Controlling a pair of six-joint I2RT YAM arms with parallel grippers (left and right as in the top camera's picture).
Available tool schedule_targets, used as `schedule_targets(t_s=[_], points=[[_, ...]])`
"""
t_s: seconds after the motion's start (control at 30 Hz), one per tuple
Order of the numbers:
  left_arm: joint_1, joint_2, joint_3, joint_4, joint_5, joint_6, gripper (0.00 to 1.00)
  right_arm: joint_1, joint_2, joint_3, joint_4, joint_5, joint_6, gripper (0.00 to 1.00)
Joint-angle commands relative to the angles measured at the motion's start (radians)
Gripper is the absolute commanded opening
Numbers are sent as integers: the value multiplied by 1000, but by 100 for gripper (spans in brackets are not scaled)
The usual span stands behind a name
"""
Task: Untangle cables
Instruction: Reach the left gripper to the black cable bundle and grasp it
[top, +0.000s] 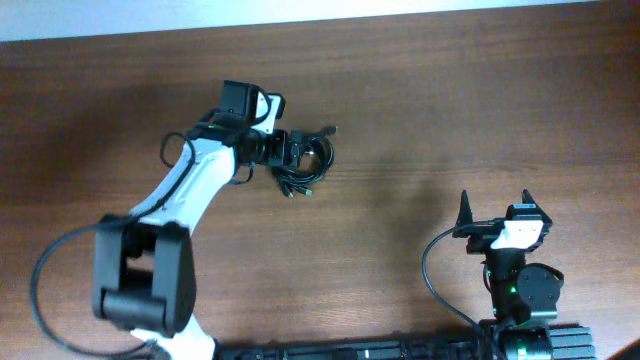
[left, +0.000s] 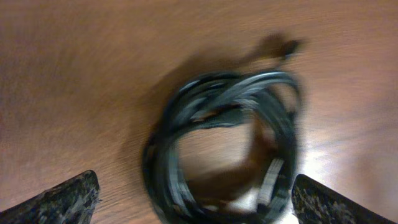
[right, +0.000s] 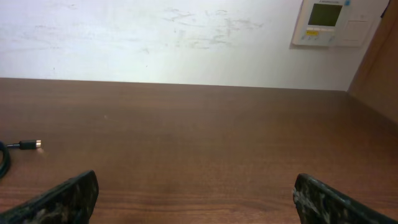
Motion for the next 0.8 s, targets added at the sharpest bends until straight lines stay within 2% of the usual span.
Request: schedule_targets(t_s=[0.0, 0.07, 0.1, 0.13, 0.2, 0.27, 0.3, 0.4, 0.47, 0.5, 0.53, 0.57, 0.63, 0.67, 0.77], points=[[-2, 56, 8, 2, -142, -126, 91, 5, -7, -5, -6, 12, -3, 98], [-14, 82, 7, -16, -143, -126, 62, 5, -7, -5, -6, 12, -3, 99], [-18, 90, 6, -27, -143, -126, 42, 5, -7, -5, -6, 12, -3, 98], [-23, 98, 6, -49, -144, -126, 30, 5, -7, -5, -6, 12, -3, 99], [-24, 117, 2, -74, -144, -125, 23, 5, -7, -5, -6, 12, -3, 98], [-24, 118, -6, -77, -143, -124, 0, 5, -7, -5, -6, 12, -3, 98], [-24, 118, -6, -79, -143, -116, 0, 5, -7, -5, -6, 12, -3, 99], [-17, 86, 32, -116, -143, 12, 0, 5, -7, -5, -6, 12, -3, 99], [-16, 12, 85, -167, -135, 92, 0, 5, -7, -5, -5, 12, -3, 98], [-20, -72, 103, -179, -78, 191, 0, 5, -7, -5, 3, 5, -2, 98], [-20, -116, 103, -179, -37, 229, 0, 5, -7, -5, -1, -34, 23, 99], [-20, -156, 103, -179, 5, 260, 0, 5, -7, -5, -2, -105, 95, 99], [-20, -223, 103, -179, 66, 315, 0, 5, -2, -5, 24, -373, 491, 99], [-20, -248, 103, -185, 68, 321, 0, 5, -2, -5, 26, -467, 644, 99], [-20, -265, 103, -216, 69, 329, 0, 5, -2, -5, 95, -498, 842, 99]])
